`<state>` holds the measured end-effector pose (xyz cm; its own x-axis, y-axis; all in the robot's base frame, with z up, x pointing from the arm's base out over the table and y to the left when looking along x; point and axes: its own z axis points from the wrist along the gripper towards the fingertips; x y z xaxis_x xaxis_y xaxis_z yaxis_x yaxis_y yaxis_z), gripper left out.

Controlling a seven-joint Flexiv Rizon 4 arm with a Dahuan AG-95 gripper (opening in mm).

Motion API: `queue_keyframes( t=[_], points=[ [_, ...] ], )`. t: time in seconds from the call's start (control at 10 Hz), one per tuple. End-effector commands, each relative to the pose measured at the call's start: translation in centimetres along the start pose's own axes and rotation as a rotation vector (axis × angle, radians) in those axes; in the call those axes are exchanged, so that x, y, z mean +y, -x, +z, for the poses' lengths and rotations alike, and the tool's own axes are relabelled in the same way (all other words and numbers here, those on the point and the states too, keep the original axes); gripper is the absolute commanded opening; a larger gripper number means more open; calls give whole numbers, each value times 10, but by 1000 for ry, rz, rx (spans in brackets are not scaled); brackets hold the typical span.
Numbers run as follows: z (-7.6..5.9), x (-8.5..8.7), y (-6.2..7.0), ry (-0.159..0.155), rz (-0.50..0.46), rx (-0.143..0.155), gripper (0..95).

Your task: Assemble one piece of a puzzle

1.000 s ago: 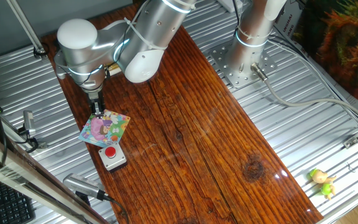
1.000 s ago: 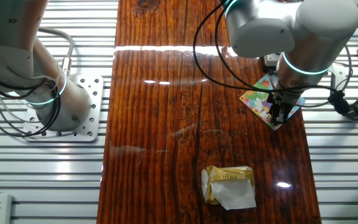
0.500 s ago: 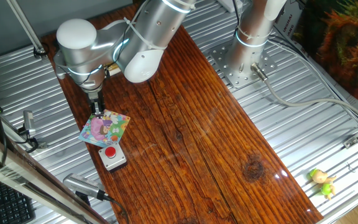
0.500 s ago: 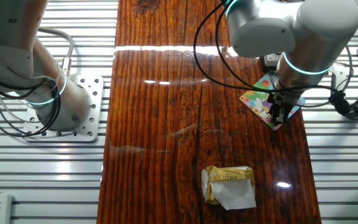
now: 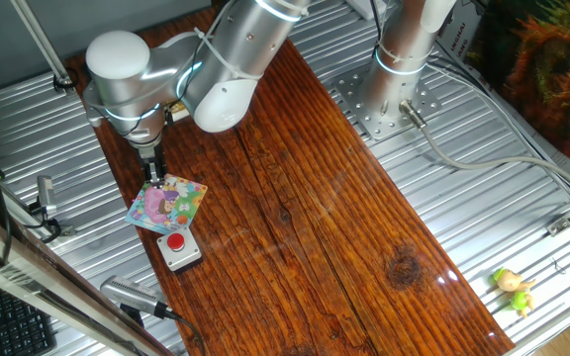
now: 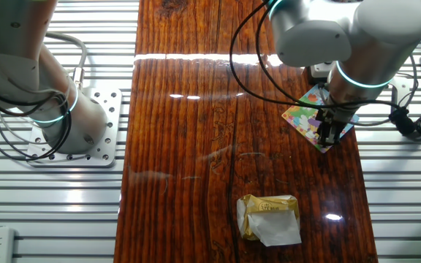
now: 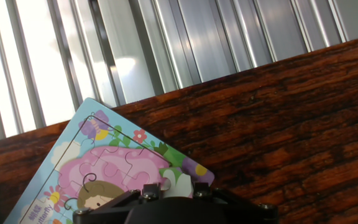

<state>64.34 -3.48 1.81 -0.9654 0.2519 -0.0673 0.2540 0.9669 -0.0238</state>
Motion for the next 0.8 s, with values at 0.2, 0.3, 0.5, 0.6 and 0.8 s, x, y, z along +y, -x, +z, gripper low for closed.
queue_keyframes(
  t=[0.2, 0.3, 0.5, 0.6, 0.8],
  points=[
    [0, 1, 1, -2, 0, 8, 0],
    [1, 1, 1, -1, 0, 10, 0],
    [1, 1, 1, -3, 0, 16, 0],
    [1, 1, 1, -2, 0, 19, 0],
    [1, 1, 1, -3, 0, 24, 0]
  ],
)
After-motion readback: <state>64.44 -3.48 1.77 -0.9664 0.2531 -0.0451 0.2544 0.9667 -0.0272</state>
